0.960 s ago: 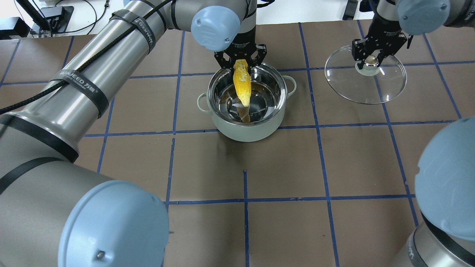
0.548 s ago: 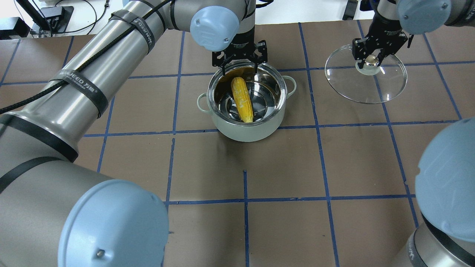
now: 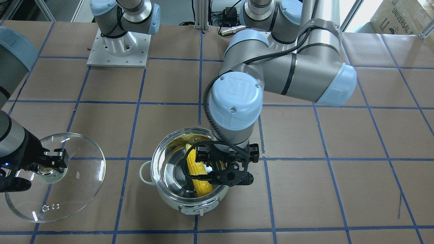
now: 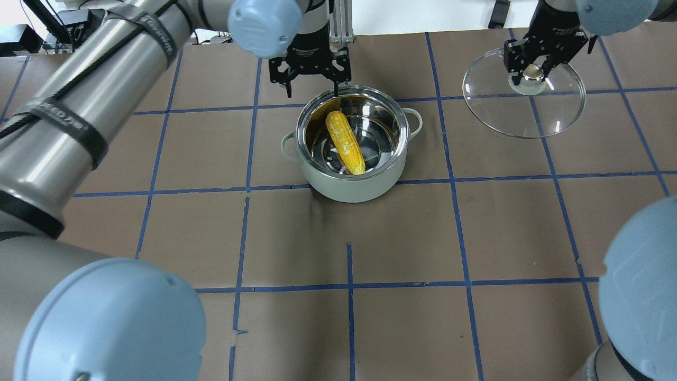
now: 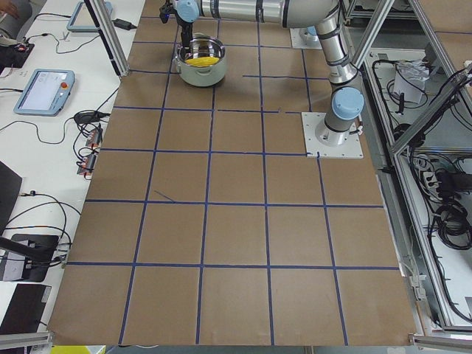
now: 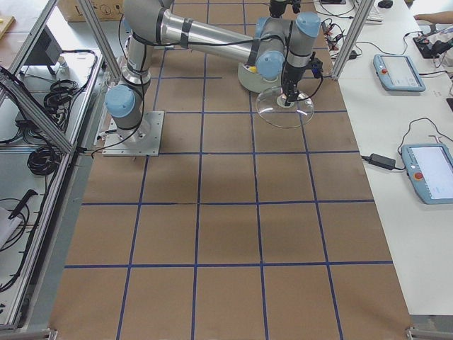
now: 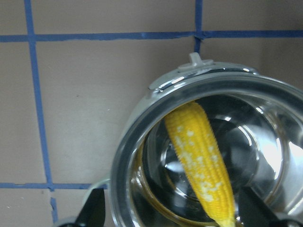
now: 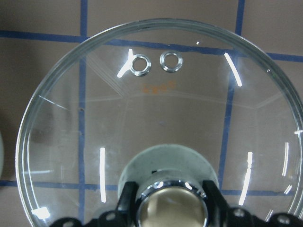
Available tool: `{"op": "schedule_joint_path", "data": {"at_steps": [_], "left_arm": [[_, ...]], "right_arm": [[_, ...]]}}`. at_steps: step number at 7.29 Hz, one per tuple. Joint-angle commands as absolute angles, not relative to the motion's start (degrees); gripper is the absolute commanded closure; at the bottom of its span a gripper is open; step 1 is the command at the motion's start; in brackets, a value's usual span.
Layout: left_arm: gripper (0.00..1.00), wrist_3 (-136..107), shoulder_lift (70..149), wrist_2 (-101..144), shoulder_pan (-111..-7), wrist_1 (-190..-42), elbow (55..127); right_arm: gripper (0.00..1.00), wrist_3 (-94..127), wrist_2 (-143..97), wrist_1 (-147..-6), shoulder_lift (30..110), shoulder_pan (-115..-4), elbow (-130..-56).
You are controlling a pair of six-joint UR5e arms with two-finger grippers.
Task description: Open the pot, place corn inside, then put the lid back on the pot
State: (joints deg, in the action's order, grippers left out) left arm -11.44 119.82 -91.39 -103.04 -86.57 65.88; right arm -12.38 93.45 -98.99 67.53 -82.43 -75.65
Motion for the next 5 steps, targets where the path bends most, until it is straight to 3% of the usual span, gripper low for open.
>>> {"op": "schedule_joint_path", "data": {"at_steps": [1, 5], "left_arm": [[0.0, -4.2, 108.2, -88.8, -95.7, -86.7, 77.1], [0.0, 1.4, 96.8, -88.8, -86.5, -86.4, 89.0]], "right_arm": [[0.88, -2.3, 93.5, -98.2, 71.4, -90.8, -75.6], [0.88, 9.5, 92.7, -99.3, 69.3, -102.9, -74.2]]}}
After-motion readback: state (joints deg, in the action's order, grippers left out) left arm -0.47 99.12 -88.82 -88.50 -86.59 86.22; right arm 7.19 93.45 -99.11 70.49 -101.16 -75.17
